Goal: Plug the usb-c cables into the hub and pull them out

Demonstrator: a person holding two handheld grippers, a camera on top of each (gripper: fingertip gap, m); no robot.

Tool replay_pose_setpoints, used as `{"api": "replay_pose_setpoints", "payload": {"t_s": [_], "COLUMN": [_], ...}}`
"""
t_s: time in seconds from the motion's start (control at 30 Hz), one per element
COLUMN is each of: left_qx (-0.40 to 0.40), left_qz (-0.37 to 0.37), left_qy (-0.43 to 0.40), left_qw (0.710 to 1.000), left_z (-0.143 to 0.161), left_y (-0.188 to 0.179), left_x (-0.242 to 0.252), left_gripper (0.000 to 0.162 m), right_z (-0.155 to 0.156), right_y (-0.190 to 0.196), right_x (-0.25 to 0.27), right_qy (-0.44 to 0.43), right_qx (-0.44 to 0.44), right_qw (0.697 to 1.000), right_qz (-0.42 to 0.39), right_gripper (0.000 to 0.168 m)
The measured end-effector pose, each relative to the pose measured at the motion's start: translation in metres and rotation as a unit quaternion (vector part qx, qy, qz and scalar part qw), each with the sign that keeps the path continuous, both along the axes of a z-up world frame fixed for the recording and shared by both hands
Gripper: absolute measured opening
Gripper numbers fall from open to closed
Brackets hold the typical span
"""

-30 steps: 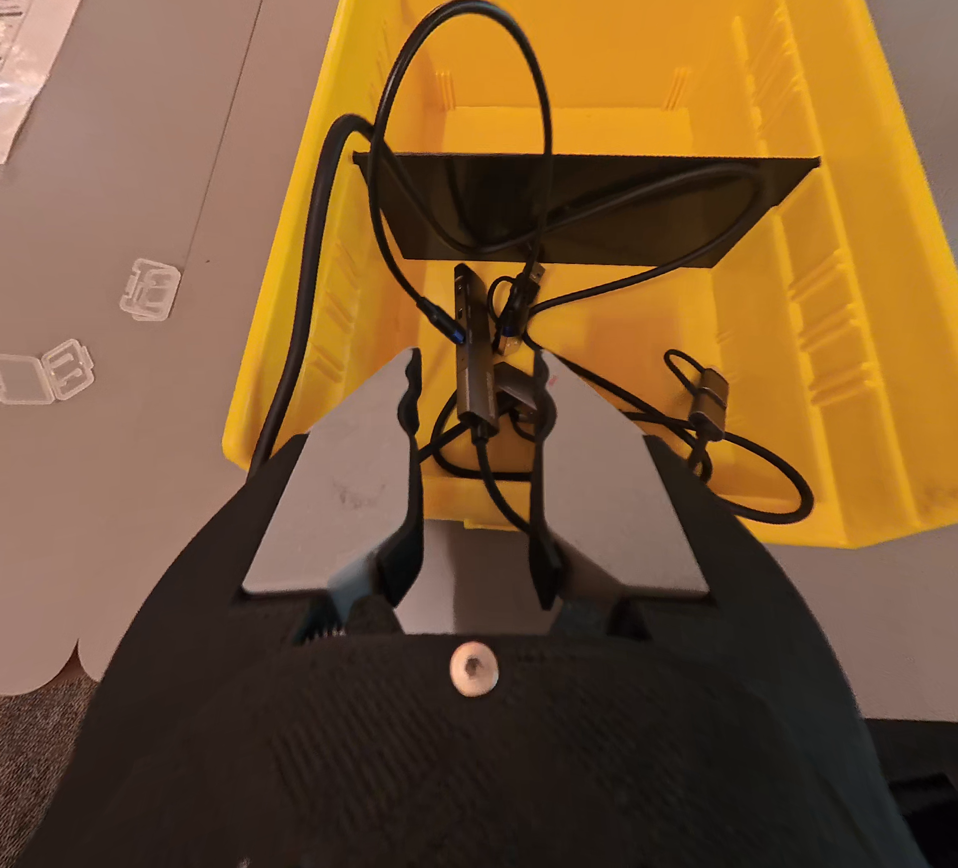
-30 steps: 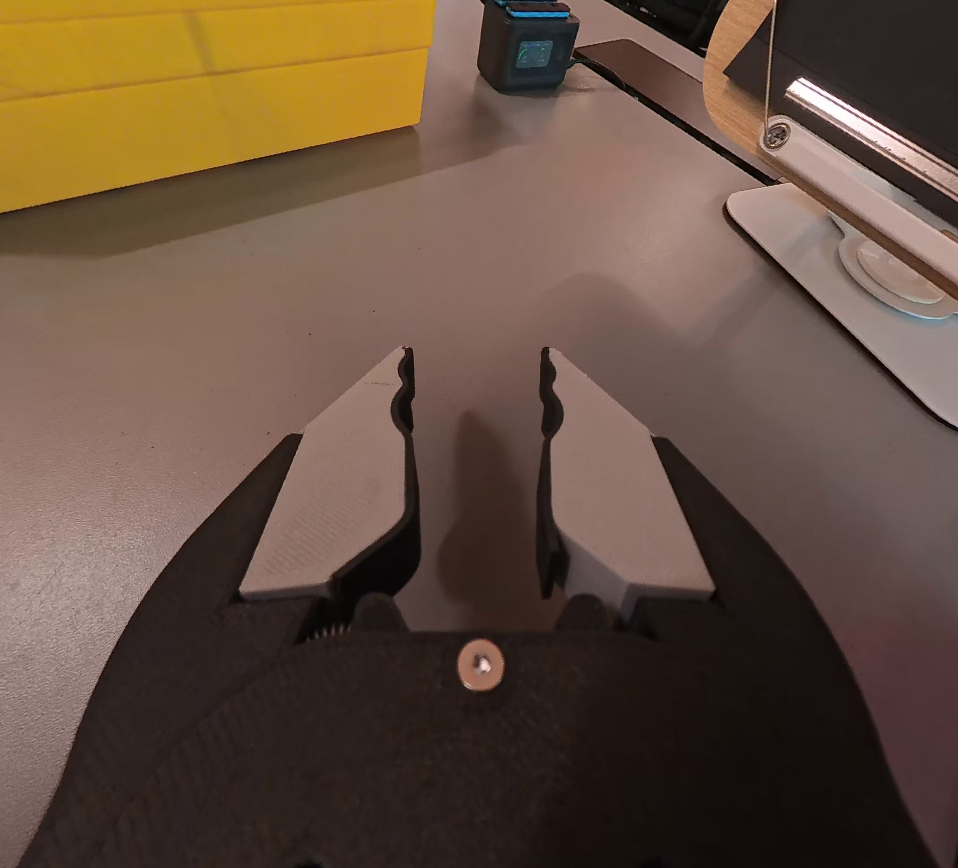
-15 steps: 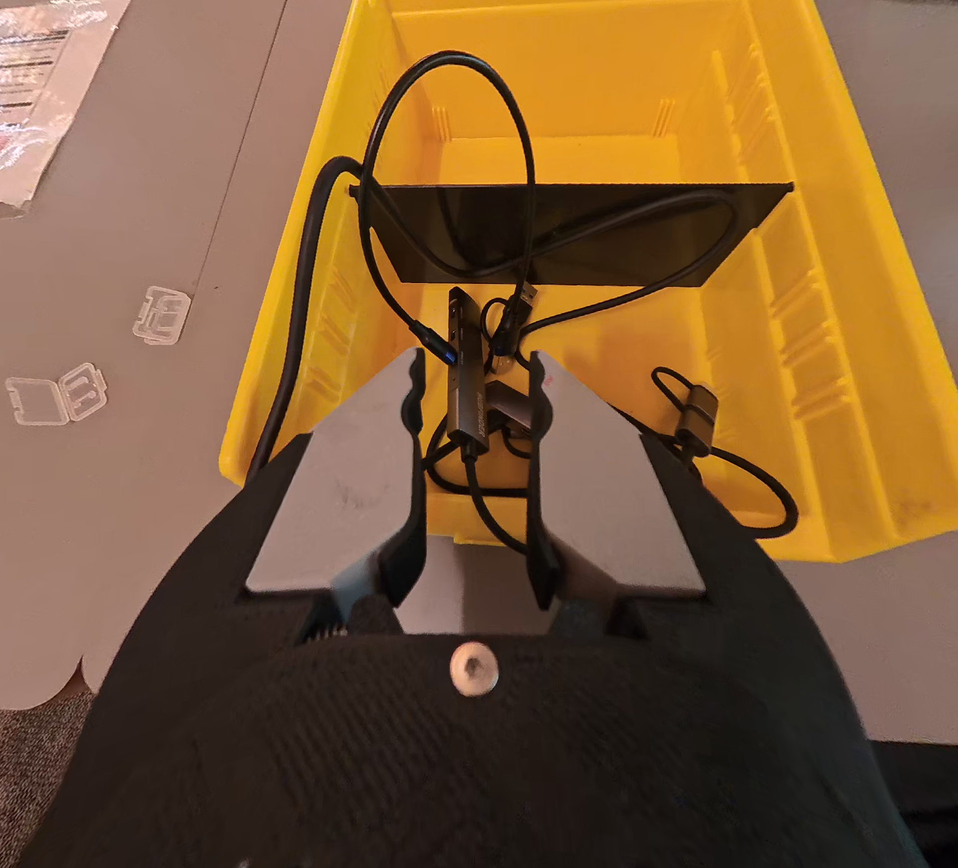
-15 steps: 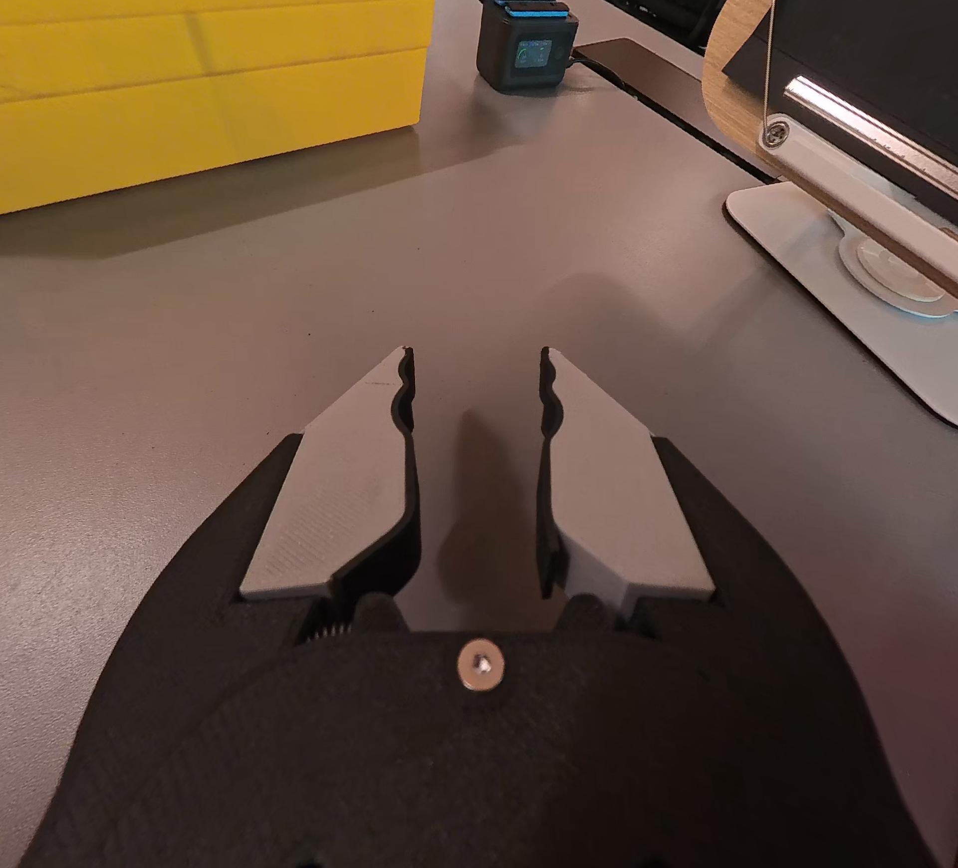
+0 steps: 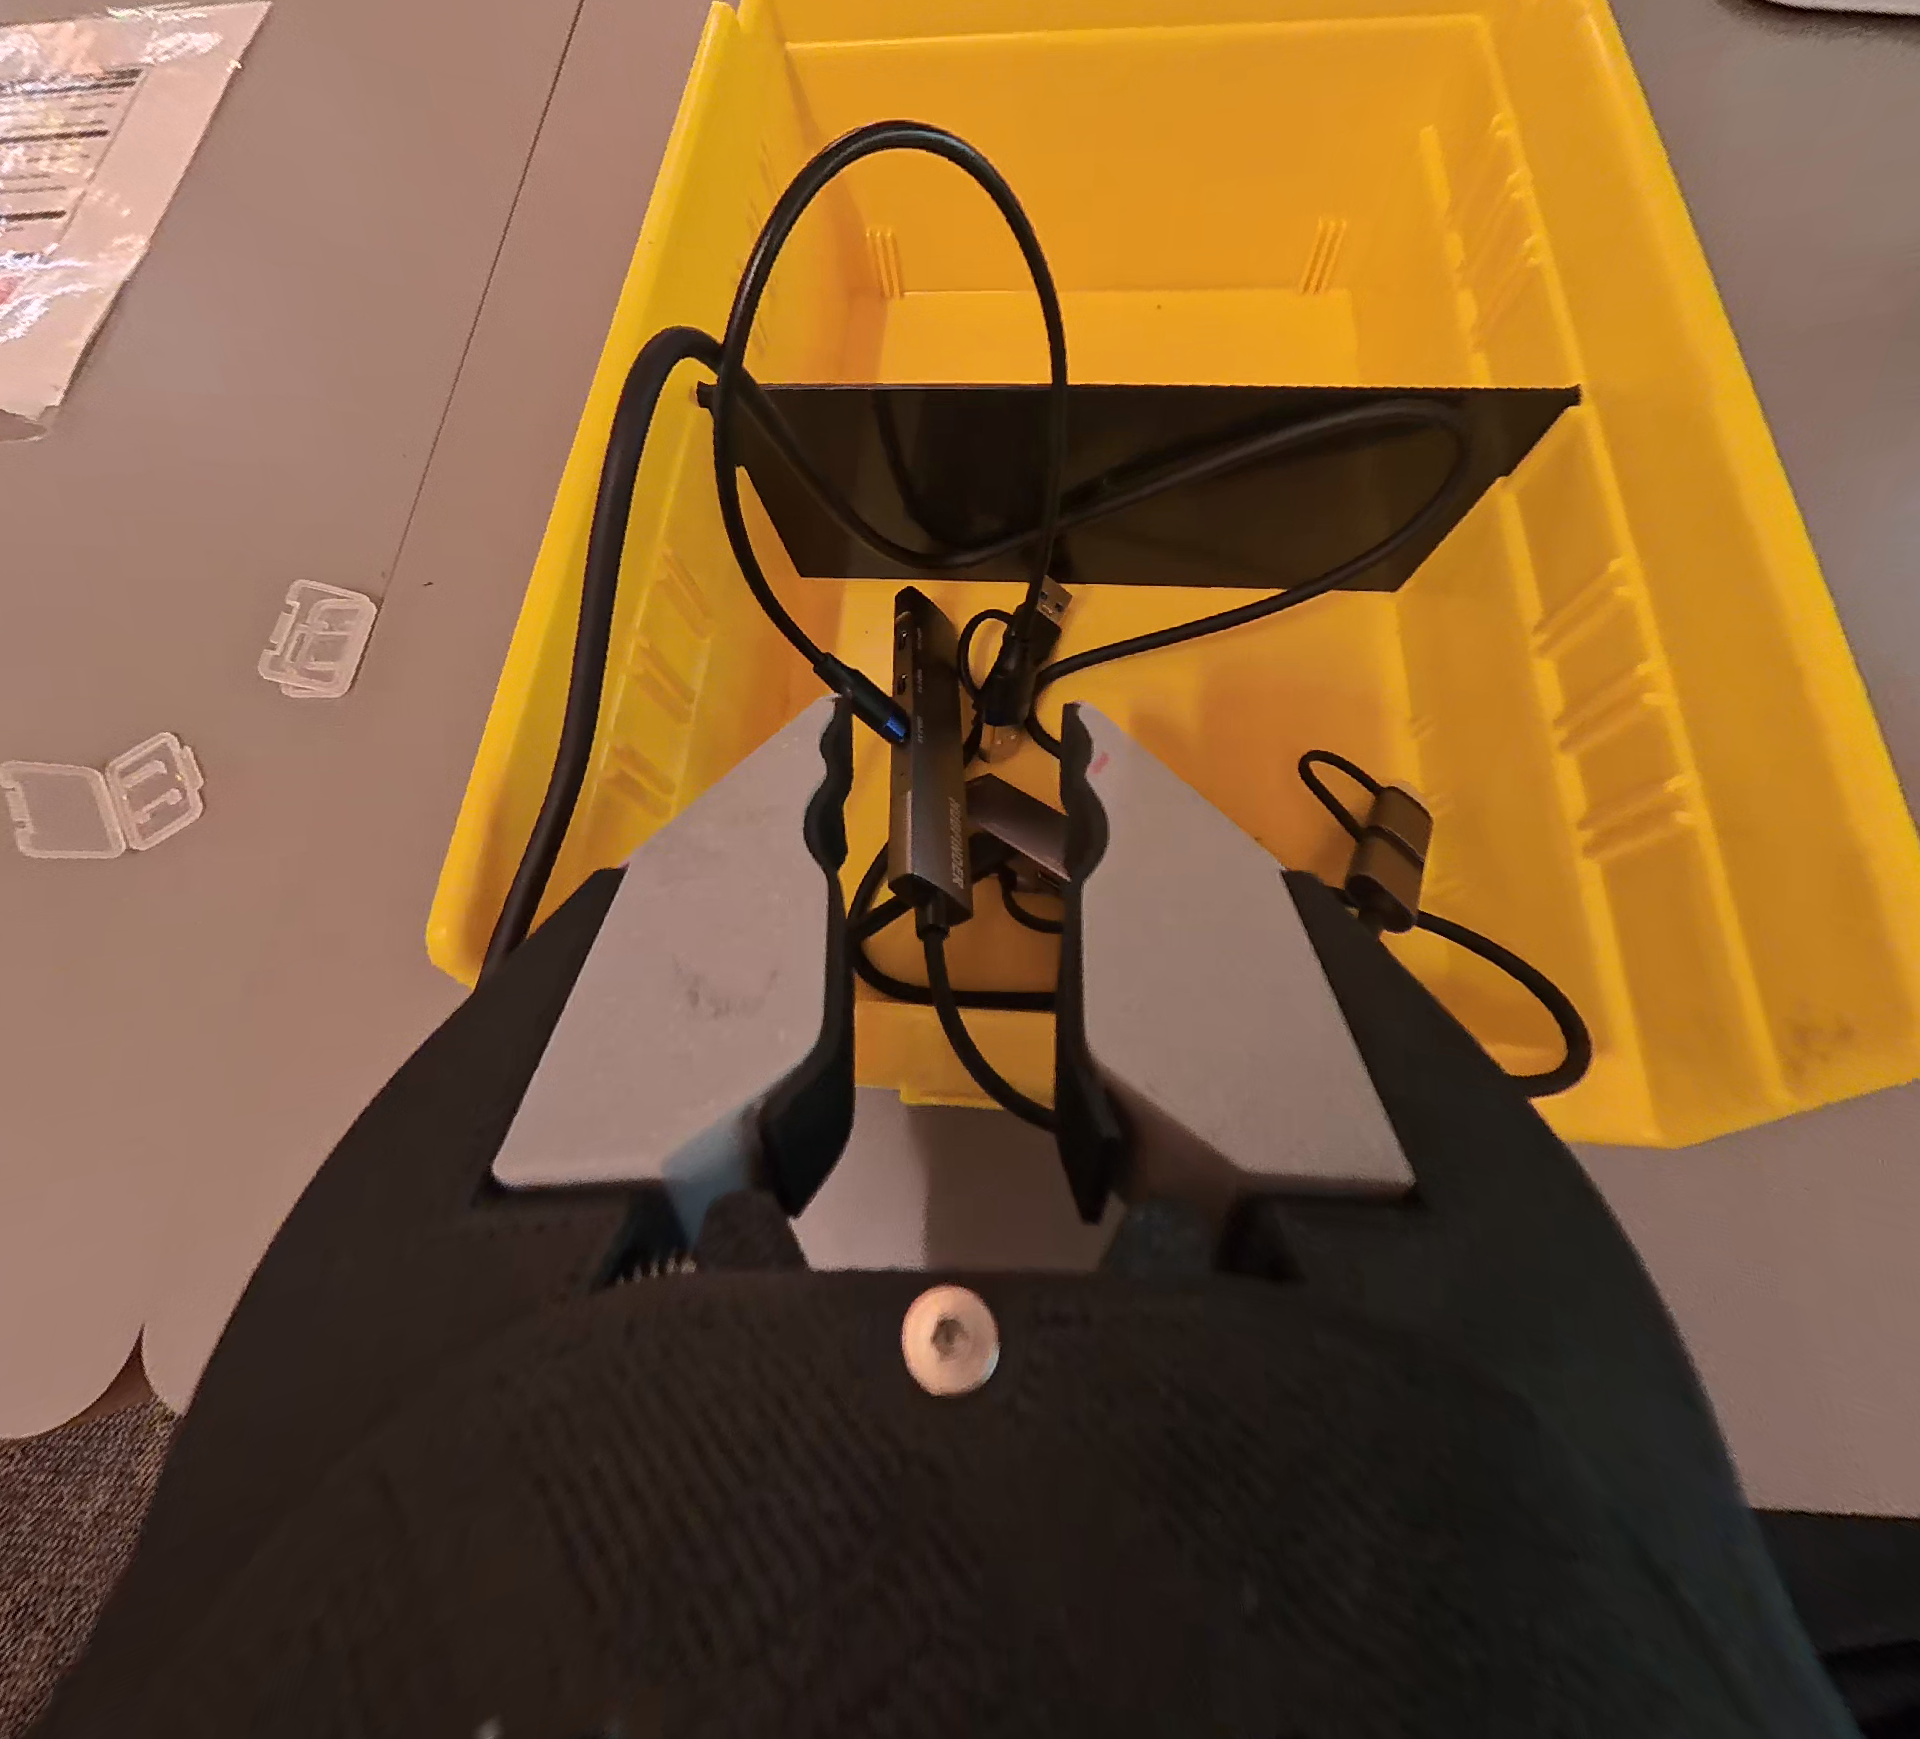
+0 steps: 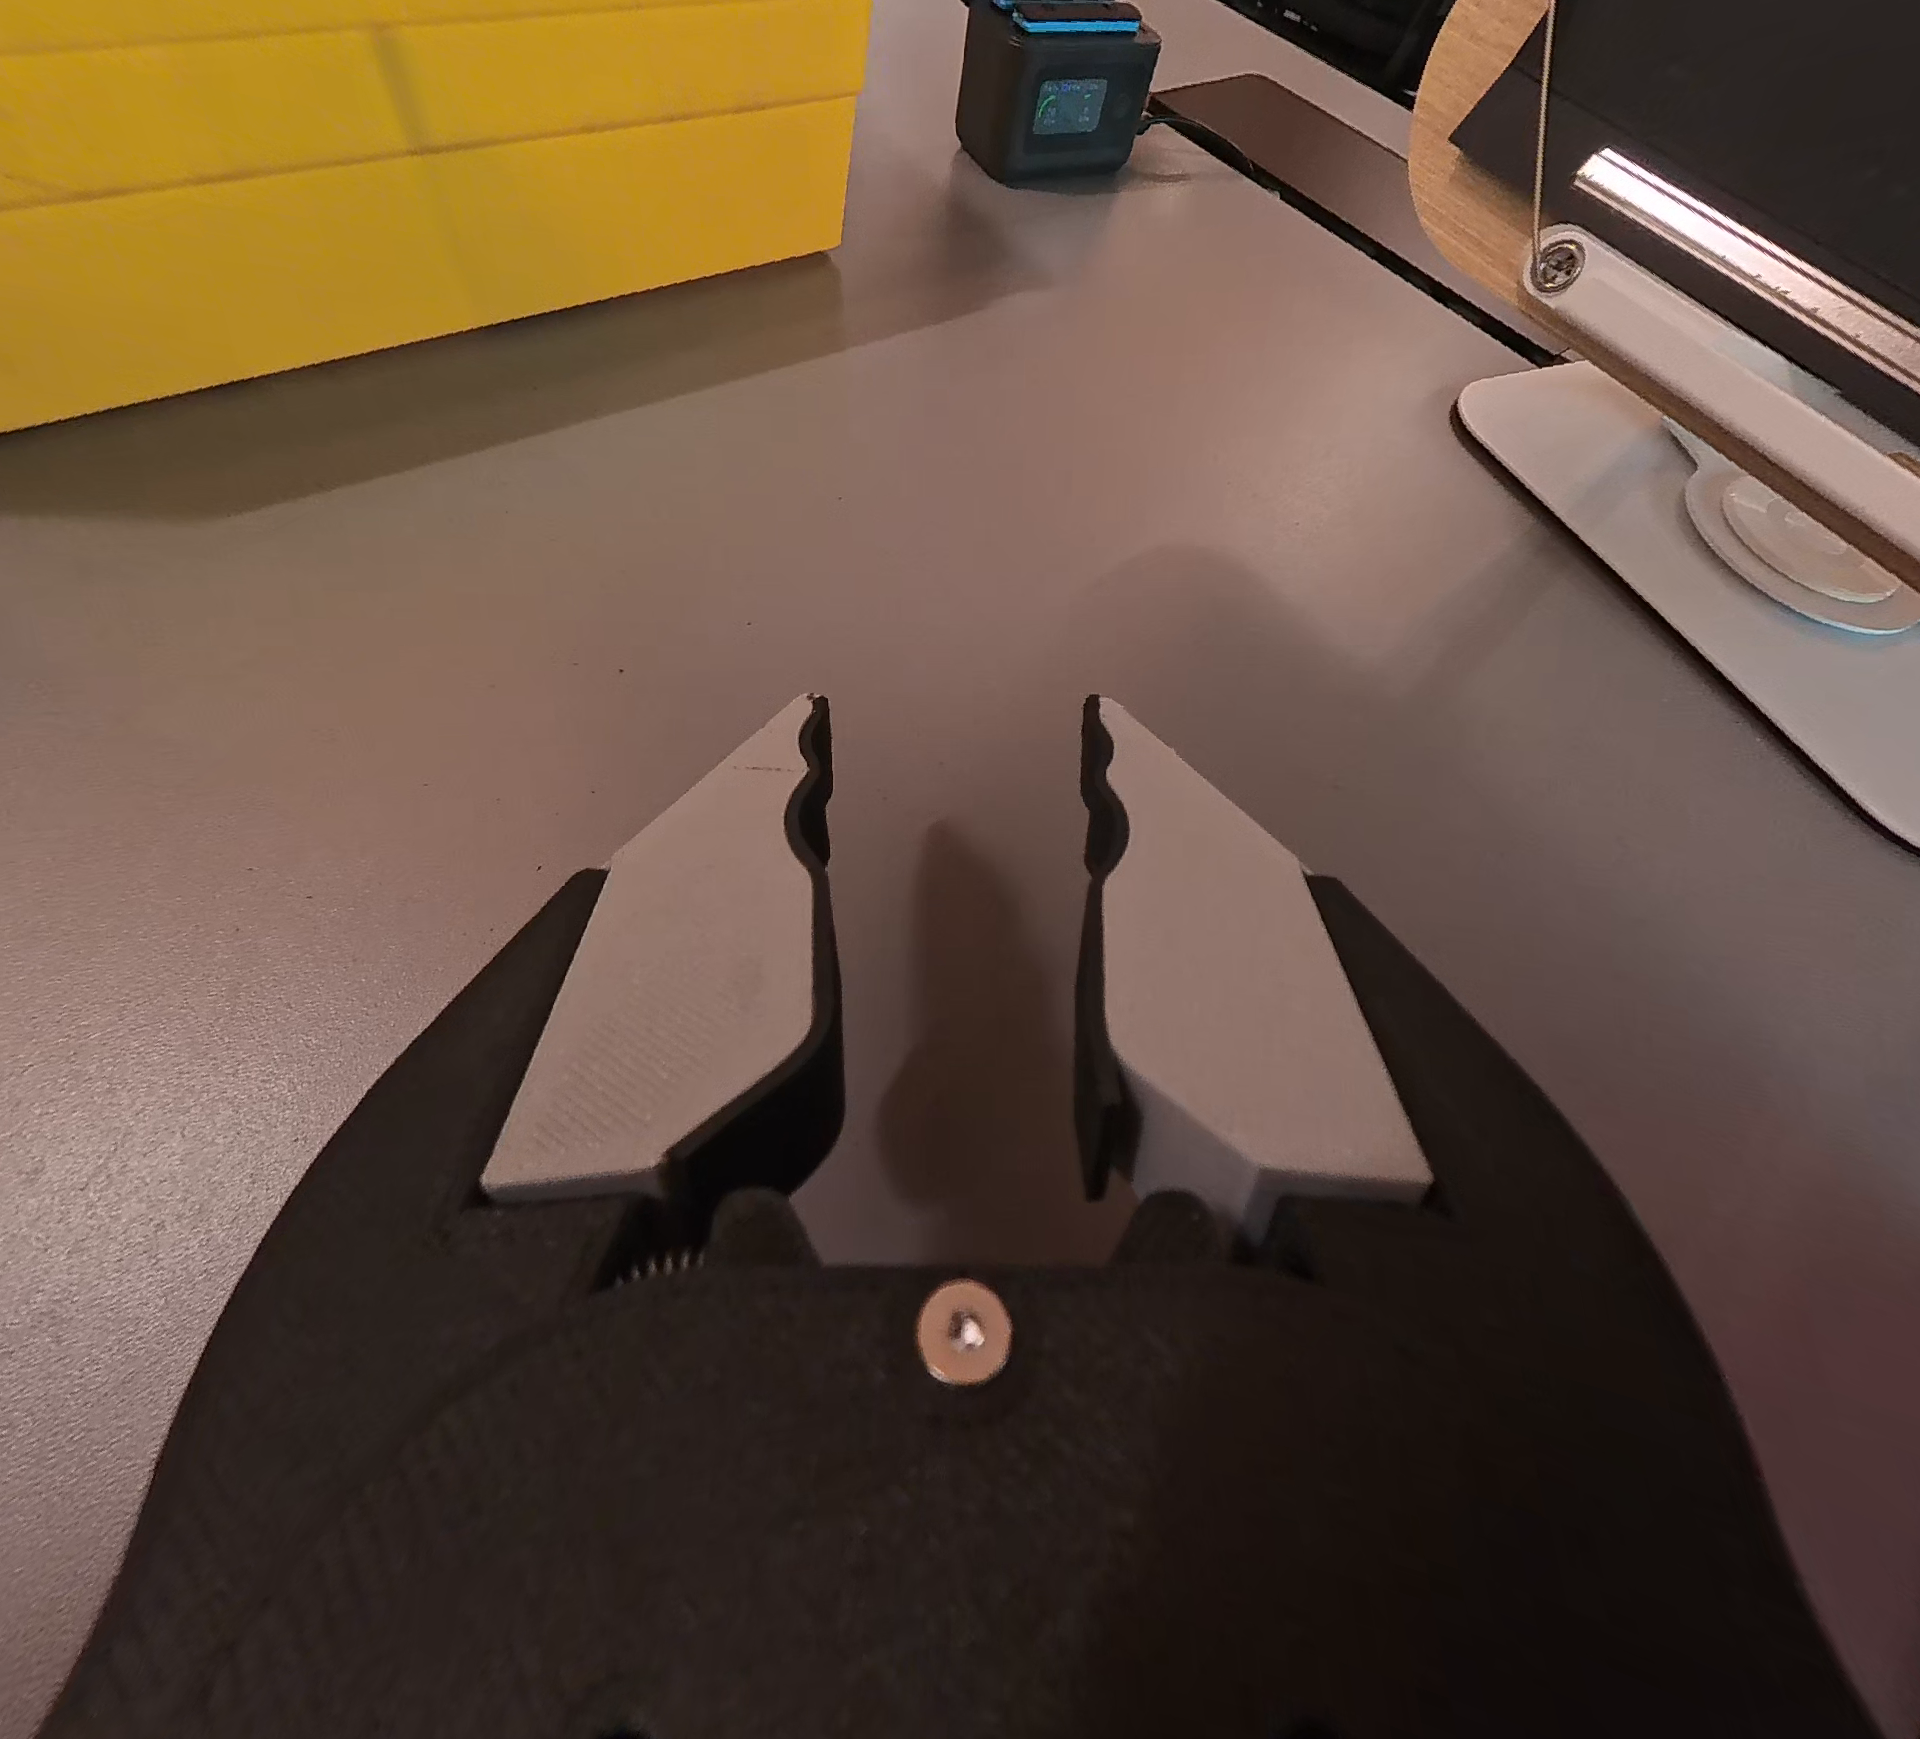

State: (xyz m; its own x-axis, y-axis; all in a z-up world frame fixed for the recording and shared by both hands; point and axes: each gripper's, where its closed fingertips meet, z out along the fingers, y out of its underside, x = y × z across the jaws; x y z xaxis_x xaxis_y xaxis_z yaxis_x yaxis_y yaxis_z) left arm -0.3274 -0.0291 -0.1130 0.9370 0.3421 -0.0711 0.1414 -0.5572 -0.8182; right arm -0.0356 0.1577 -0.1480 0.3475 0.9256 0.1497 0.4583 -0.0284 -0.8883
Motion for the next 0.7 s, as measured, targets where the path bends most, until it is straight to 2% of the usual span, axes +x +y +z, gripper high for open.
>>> {"api": "replay_pose_setpoints", "payload": {"t_s": [0.13,0.3,0.53,0.7], "left_qx": [0.002,0.001,-0.026,-0.021], "left_qz": [0.0,0.004,0.035,0.027], "left_qy": [-0.002,-0.007,-0.002,-0.04], "left_qw": [1.0,1.0,0.999,0.999], "left_z": [0.0004,-0.0013,-0.0071,-0.0064], "left_y": [0.0007,0.0018,0.0008,0.0064], "left_x": [0.0002,-0.0007,-0.0061,0.0013], "left_gripper": [0.039,0.052,0.037,0.038], "right_z": [-0.0001,-0.0001,0.0003,0.0004], "right_y": [0.0,0.0001,0.0001,0.0004], "right_x": [0.0,0.0,0.0003,0.0007], "right_qy": [0.0,0.0,0.001,0.0], "right_qx": [-0.001,-0.001,0.0,0.002], "right_qw": [1.0,1.0,1.0,1.0], "right_qz": [0.0,0.0,0.0,-0.001], "right_gripper": [0.045,0.045,0.045,0.045]}}
